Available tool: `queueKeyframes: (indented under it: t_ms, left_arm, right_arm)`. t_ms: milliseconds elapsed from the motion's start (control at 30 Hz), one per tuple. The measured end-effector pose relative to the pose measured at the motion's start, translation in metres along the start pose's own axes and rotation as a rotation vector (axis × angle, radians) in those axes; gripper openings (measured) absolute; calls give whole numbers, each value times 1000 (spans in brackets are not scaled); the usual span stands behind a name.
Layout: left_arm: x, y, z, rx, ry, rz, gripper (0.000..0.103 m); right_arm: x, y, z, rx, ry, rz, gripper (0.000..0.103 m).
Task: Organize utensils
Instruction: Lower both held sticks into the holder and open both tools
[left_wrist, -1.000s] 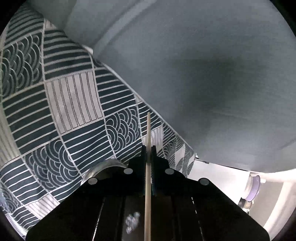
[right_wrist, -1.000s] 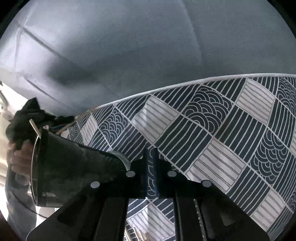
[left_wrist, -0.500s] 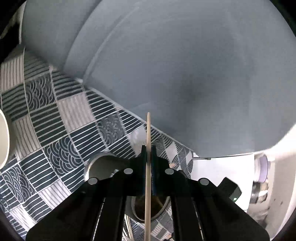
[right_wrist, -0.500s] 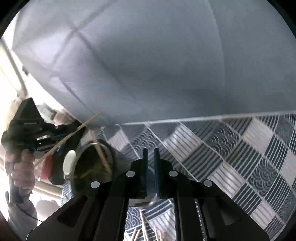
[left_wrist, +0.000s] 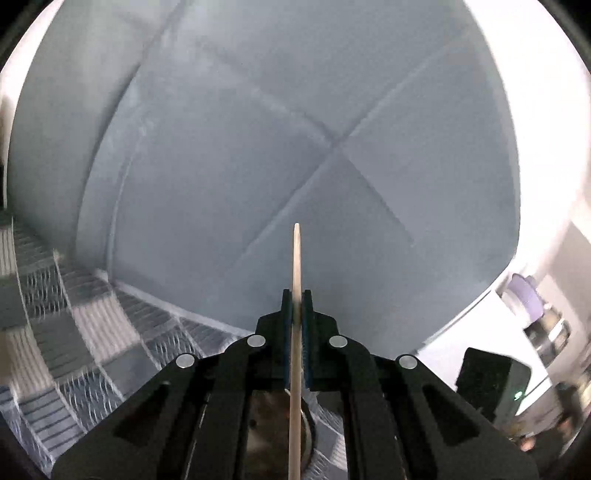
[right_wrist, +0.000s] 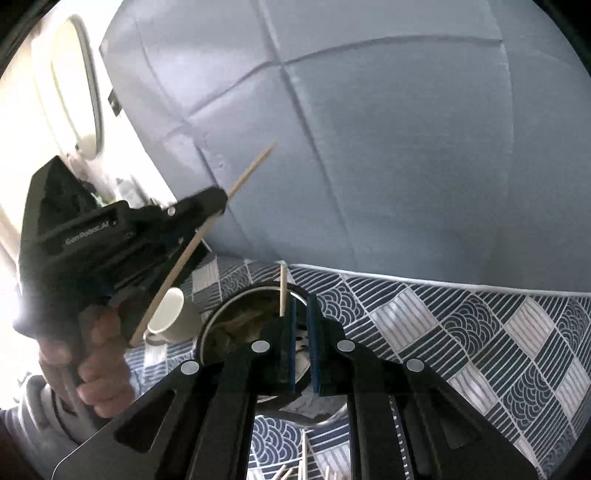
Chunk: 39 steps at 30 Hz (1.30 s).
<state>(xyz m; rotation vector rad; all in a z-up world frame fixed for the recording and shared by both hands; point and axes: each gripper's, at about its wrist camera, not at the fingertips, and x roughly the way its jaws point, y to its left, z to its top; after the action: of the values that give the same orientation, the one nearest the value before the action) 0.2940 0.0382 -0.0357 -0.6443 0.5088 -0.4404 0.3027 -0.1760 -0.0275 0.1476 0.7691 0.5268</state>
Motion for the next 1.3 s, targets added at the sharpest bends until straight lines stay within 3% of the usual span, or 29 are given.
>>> queueKeyframes:
  t_ms: [167,433,600,900,967,1000,1033,1067,1100,1133,1167,1233,1300]
  left_arm:
    - [-7,-4,-10,112,-132,-2,5]
    - [-2,-17,-32,249,-263,27,5]
    - [7,-22,-54,316,-258,32,5]
    - [1,-10,-67,303,-266,62,5]
    - [-3,-8,-71,297,-259,79,11]
    - [-8,-8,-73,297,-261,88,23]
    - [-11,-7,-74,292,-263,94,41]
    - [-15,-7,-75,286,-267,102,50]
    - [-19,-7,-74,279,-271,106,59]
    - [-25,-7,-72,268,-280,114,62]
    - [-29,-5,-72,264,-279,123,63]
    - [-38,-7,-67,264,-282,141,75]
    - [-48,-9,-63,271,-282,167,86]
  right_arm:
    - [10,-2,-8,-14,-9,4,7]
    - [12,-4,-15,-25,-55,31,7]
    - [5,0,-23,-42,-72,20,7]
    - [-1,-2,-31,-35,-70,9,8]
    - [-3,-1,-30,-35,-72,7,8]
    - [-5,-1,-30,-34,-80,5,9]
    - [-8,0,-29,-34,-88,3,9]
    - [-11,1,-28,-35,-96,-1,10]
    - [-15,2,-26,-37,-109,-16,24]
    - [-19,3,-25,-39,-121,-31,35]
    - [-23,4,-25,-44,-136,-49,54]
    - [-34,10,-22,-67,-184,-97,58]
    - [-41,13,-19,-74,-193,-124,80]
